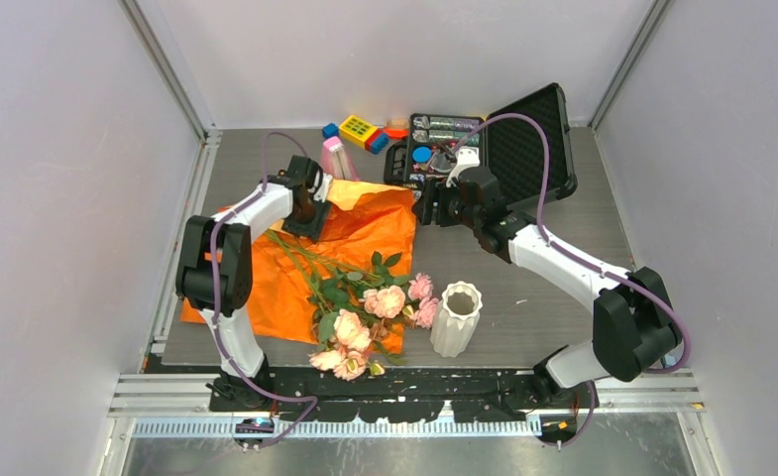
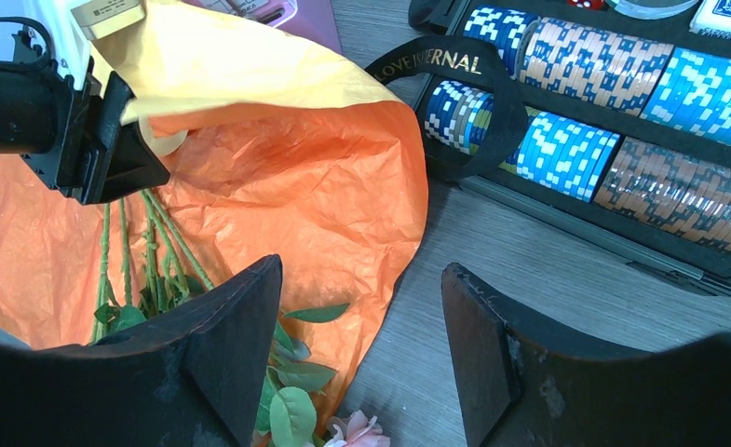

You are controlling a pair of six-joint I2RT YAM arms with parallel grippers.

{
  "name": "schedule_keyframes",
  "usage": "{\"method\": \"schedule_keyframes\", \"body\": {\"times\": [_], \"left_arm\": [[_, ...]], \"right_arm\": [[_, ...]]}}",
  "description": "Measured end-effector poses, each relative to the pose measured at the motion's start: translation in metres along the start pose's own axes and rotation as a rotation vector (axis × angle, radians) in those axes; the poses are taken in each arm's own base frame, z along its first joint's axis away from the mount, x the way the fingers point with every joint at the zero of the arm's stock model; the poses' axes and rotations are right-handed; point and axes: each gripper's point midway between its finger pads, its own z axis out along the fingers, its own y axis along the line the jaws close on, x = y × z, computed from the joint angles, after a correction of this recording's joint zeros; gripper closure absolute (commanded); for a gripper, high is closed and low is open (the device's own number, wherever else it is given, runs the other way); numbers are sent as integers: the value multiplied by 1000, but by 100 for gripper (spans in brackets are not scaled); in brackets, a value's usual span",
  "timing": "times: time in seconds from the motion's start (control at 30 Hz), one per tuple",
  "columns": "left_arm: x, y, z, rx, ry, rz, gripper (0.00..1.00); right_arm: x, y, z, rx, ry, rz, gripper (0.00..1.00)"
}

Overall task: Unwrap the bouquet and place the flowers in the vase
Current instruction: Unfold the wrapping paper at the center of the board.

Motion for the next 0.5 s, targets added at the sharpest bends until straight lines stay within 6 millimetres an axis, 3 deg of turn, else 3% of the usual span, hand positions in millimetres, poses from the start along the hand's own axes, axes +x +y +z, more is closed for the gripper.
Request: {"method": "schedule_keyframes", "body": {"times": [0.1,0.3,0.5], "left_arm": [[1,0,3,0,-6,5,52],[-1,1,4,-5,-15,20,65],[0,3,6,-12,-12,22,66]], "right_arm": [[0,0,0,-2,-1,1,32],[2,1,0,-11,1,8,32],[2,2,1,-14,-2,15,32]]}}
